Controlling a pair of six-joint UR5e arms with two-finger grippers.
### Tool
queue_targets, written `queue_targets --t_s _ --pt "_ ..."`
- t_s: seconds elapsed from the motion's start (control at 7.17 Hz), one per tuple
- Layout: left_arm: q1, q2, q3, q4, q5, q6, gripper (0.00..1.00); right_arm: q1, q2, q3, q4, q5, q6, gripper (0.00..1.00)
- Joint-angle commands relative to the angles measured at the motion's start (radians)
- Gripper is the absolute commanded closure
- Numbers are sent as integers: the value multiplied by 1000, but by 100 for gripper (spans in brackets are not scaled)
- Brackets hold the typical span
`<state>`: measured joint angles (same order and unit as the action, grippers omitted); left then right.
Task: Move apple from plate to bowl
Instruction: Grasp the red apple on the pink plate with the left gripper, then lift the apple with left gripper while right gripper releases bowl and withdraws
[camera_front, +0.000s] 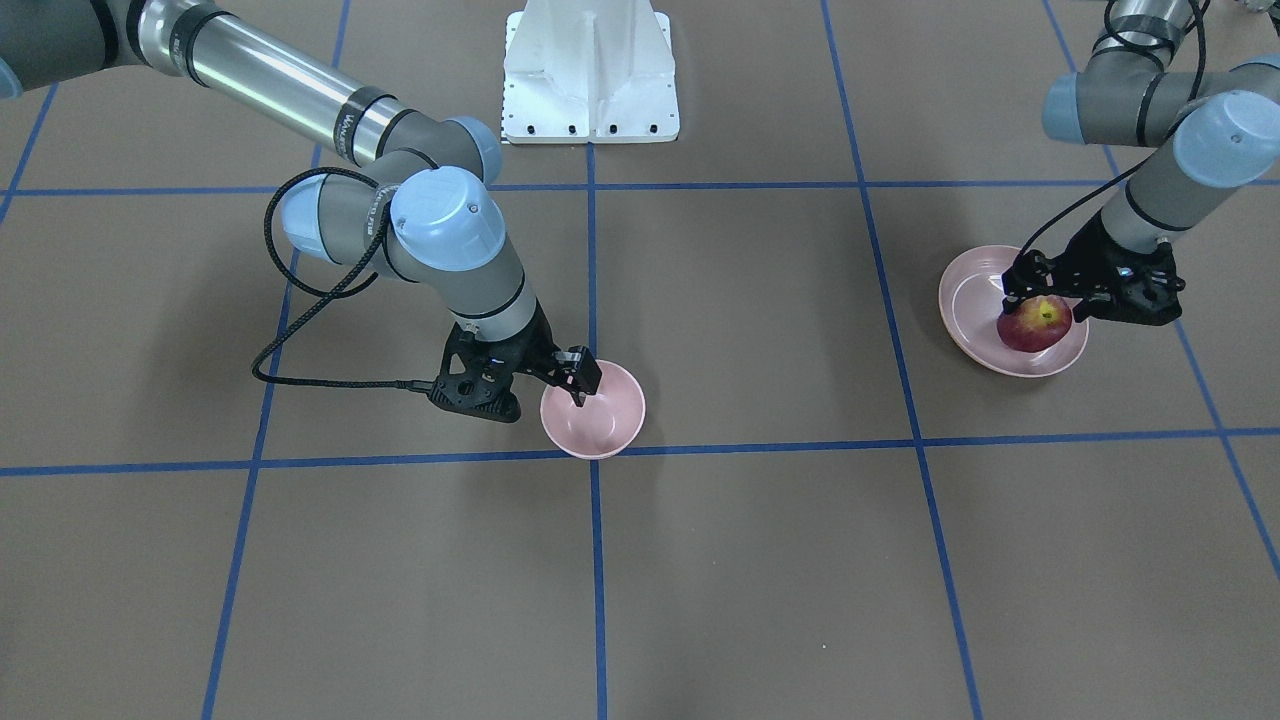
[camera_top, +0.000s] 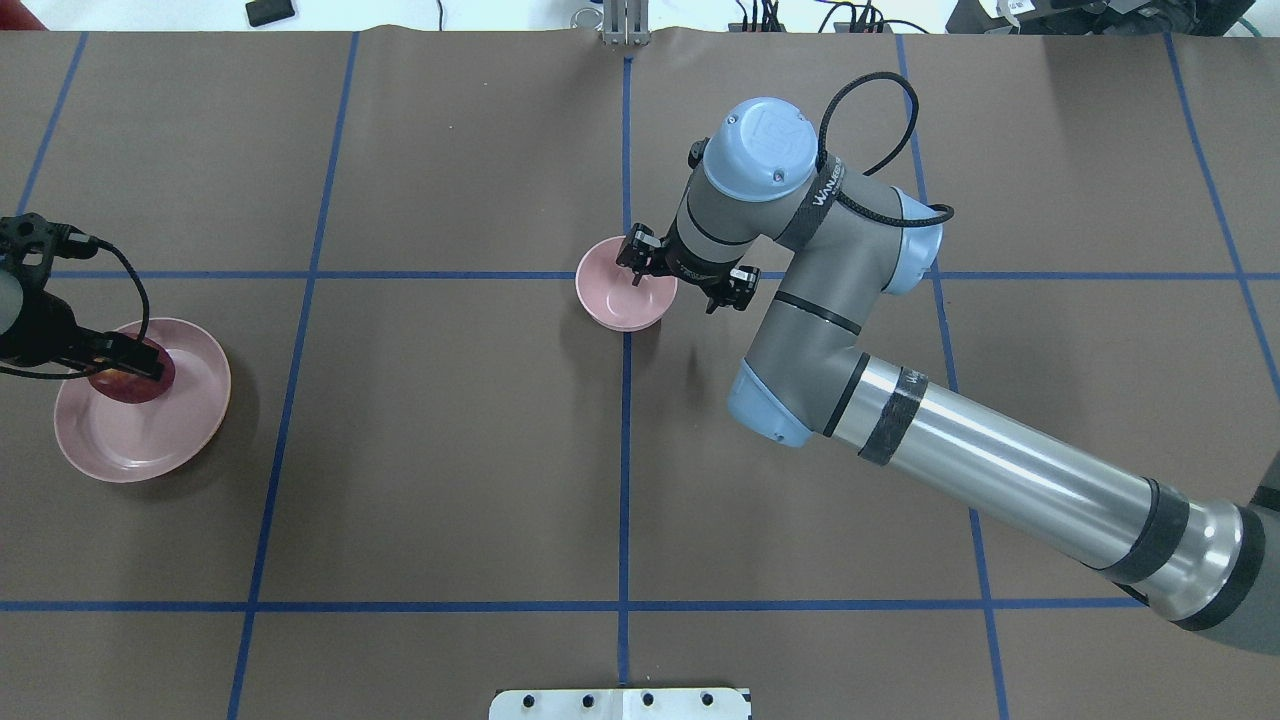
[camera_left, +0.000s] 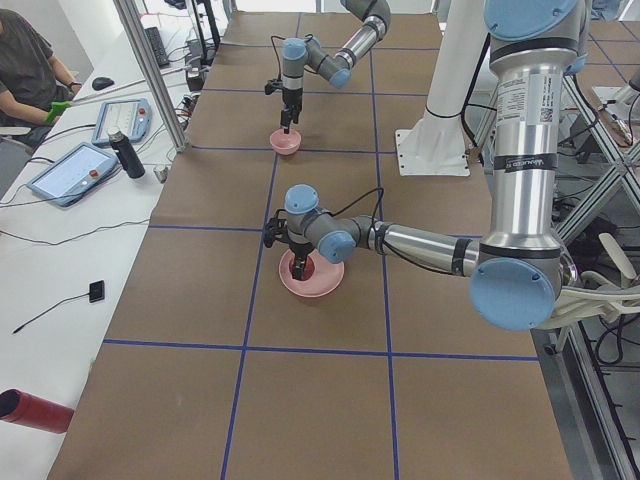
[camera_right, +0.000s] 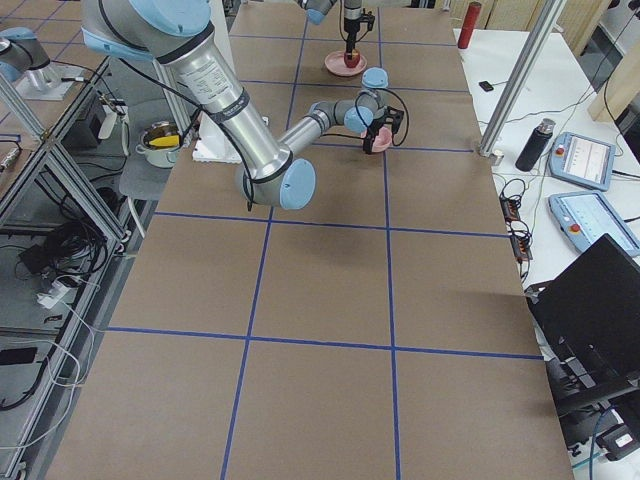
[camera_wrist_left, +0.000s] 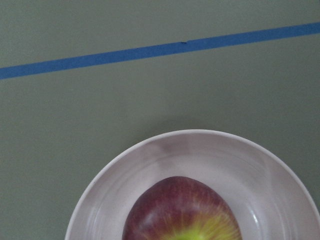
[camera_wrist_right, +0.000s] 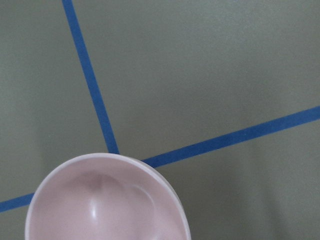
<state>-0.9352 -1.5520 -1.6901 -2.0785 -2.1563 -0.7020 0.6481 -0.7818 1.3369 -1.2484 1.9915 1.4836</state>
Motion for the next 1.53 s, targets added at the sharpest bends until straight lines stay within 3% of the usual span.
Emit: queue_targets --t_s 0.0,0.14,0.28,0.56,0.7,1.12,1.26,1.4 --pt "27 -13 15 0 23 -17 3 2 -7 8 1 6 0 0" --pt "27 -25 15 1 24 -17 49 19 -43 60 -2 29 -2 0" --pt "27 -39 7 8 15 -17 99 69 -135 159 -8 112 -50 0" --pt "24 -68 -38 18 -74 -19 100 225 -345 325 -11 264 -222 0" --pt "22 -112 -61 58 -79 -25 100 290 -478 387 -9 298 -361 0" --pt "32 -316 -63 127 -74 -230 100 441 -736 401 3 331 -787 0" --pt "92 -412 -56 174 -63 -300 100 499 -799 397 3 331 -921 0" --pt "136 -566 -24 299 -10 -385 100 559 -844 394 1 334 -1034 0"
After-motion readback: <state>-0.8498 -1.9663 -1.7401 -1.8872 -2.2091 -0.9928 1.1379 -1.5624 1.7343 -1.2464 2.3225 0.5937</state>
